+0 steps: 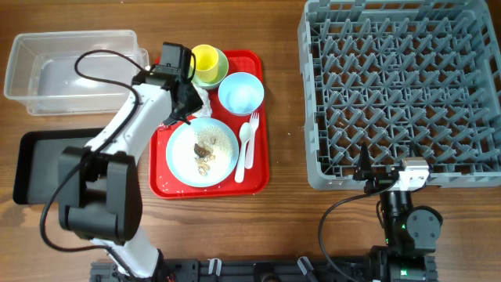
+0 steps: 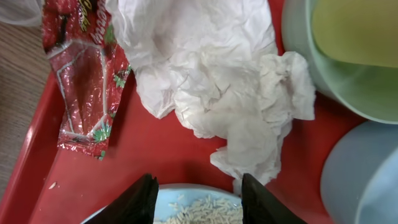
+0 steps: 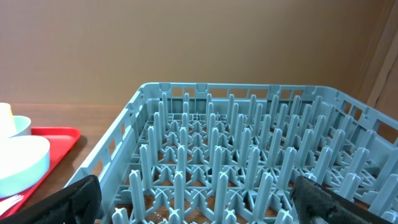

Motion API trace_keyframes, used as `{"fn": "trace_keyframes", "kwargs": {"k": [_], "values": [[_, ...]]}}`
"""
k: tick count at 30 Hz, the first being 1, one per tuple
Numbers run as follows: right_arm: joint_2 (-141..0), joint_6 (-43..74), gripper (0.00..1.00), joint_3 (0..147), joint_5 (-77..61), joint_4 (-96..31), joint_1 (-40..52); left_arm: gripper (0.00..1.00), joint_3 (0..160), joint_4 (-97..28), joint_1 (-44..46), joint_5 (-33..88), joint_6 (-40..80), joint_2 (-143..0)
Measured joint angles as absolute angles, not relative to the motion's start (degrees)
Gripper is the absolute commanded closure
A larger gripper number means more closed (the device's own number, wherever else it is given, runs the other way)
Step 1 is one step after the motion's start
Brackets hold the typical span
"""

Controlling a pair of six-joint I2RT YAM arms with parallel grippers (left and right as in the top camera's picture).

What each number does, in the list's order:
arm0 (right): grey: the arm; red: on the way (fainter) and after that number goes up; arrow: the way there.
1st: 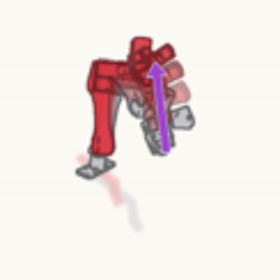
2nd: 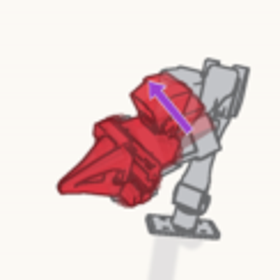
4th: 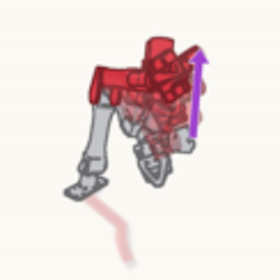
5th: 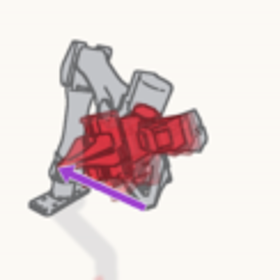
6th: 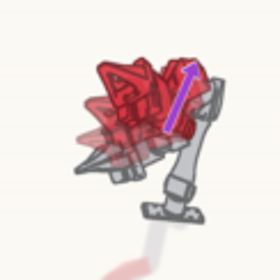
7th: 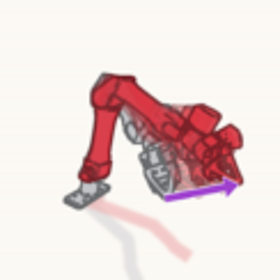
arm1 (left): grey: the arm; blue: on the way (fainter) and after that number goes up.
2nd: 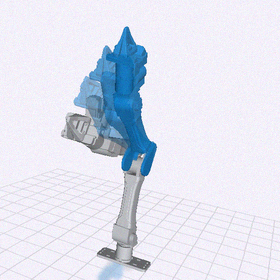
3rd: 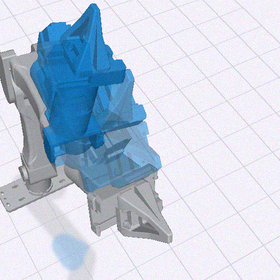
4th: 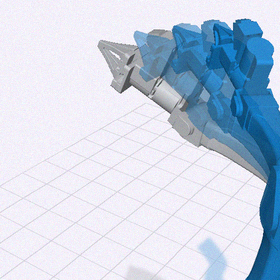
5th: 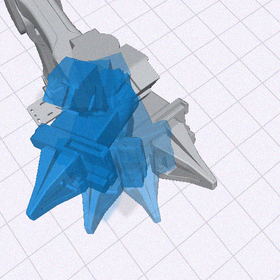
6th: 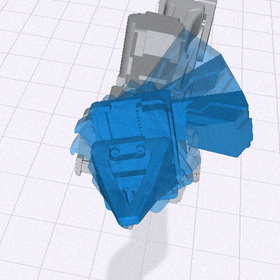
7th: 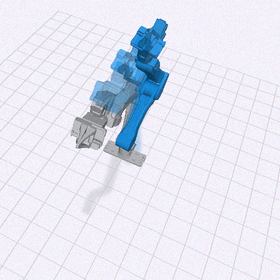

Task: Sort waste into correct bins and load items into the dishwasher rack
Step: 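Grasp the white tissue with the left gripper and carry it to the clear bin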

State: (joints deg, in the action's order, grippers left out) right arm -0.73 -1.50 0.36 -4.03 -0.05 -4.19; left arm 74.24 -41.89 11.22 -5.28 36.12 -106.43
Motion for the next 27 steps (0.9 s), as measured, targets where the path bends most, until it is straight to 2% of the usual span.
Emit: {"fn": "trace_keyframes", "kwargs": {"k": [8,18,20,25,27], "values": [[-0.73,-1.5,0.0,0.36,-4.03,-0.05,-4.19,0.53,74.24,-39.55,11.92,-5.28,36.12,-108.64],[-0.73,-1.5,0.0,0.36,-4.03,-0.08,-4.19,0.56,74.24,-36.51,13.56,-4.64,36.12,-112.09],[-0.73,-1.5,0.0,0.36,-4.03,-0.08,-4.19,0.62,74.24,-35.79,13.56,-4.64,36.12,-112.4],[-0.73,-1.5,0.0,0.36,-4.03,-0.05,-4.19,0.96,74.24,-34.7,13.56,-4.6,36.23,-112.42],[-0.73,-1.5,0.0,0.36,-4.03,-0.08,-4.19,0.96,74.24,-34.7,13.56,-4.64,35.9,-112.42]]}}
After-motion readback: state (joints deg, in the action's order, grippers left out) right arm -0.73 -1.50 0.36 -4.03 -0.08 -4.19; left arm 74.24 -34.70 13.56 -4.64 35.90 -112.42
